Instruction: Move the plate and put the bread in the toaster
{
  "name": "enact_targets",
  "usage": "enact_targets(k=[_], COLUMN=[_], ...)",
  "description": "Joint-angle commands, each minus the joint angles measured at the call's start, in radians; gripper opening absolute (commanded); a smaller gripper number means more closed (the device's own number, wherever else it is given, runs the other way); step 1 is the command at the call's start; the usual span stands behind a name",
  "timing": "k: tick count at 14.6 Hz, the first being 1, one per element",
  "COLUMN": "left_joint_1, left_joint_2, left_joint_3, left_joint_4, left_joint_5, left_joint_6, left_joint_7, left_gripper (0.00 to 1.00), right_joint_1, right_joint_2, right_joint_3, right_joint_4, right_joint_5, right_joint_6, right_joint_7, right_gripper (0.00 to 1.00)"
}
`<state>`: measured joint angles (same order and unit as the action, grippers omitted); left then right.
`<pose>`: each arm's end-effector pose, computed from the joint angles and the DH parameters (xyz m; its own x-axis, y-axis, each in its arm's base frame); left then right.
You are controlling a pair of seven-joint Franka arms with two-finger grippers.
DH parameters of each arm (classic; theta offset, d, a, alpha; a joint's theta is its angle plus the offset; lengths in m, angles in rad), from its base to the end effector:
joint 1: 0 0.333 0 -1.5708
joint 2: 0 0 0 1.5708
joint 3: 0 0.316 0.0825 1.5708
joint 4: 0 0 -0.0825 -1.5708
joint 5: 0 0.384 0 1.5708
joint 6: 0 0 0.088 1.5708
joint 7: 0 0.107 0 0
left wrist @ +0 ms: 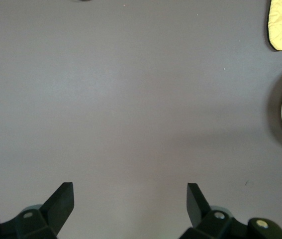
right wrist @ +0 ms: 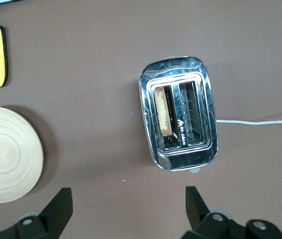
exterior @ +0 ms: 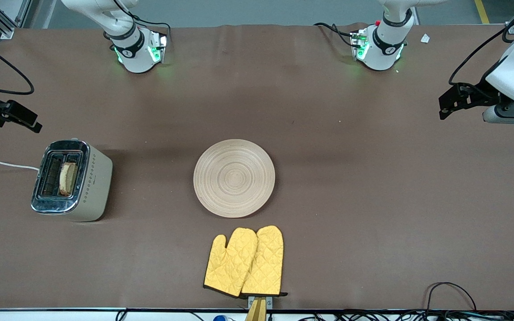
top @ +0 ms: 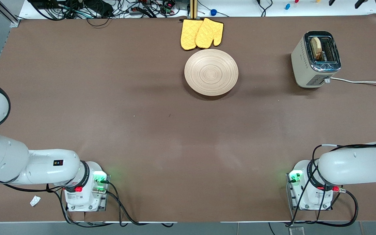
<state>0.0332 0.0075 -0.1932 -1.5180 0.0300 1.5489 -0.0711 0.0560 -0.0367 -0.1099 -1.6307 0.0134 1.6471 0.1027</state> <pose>0.5487 -0.0848 0.6434 0.9958 -0.0881 0.0255 -0.0874 -0.9958 -0.0268 0.5495 -0.0294 0.6231 0.9863 -0.1570 0.0508 -0.1560 -0.9875 -0.0228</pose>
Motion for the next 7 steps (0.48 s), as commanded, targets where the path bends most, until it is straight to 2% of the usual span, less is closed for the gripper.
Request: enact_targets(k=[1, 4, 7], left_joint_1=[-0.004, -0.007, 0.005], left_joint_2=[0.017, 0.017, 0.022], left_joint_3=[-0.006, -0.008, -0.008], left_joint_4=[0.035, 0.035, 0.035], left_joint_5=[0.019, 0.018, 0.004], left_joint_6=[0.0, -0.001, -0.001], left_joint_7=[0.008, 0.008, -0.003], left_gripper=[1.0, 1.0, 1.0], right_joint_1=[-0.028, -0.033, -0.028], right_joint_2=[-0.026, -0.009, -0.008], right_joint_3=[0.009, 0.009, 0.009], right_joint_4=[-0.023, -0.001, -0.001], right_joint_5=[0.01, 0.007, -0.033], right_joint_6=[0.033, 0.028, 0.025], right_joint_7=[-0.057, -0.061, -0.063], right_gripper=[1.0, 1.0, 1.0])
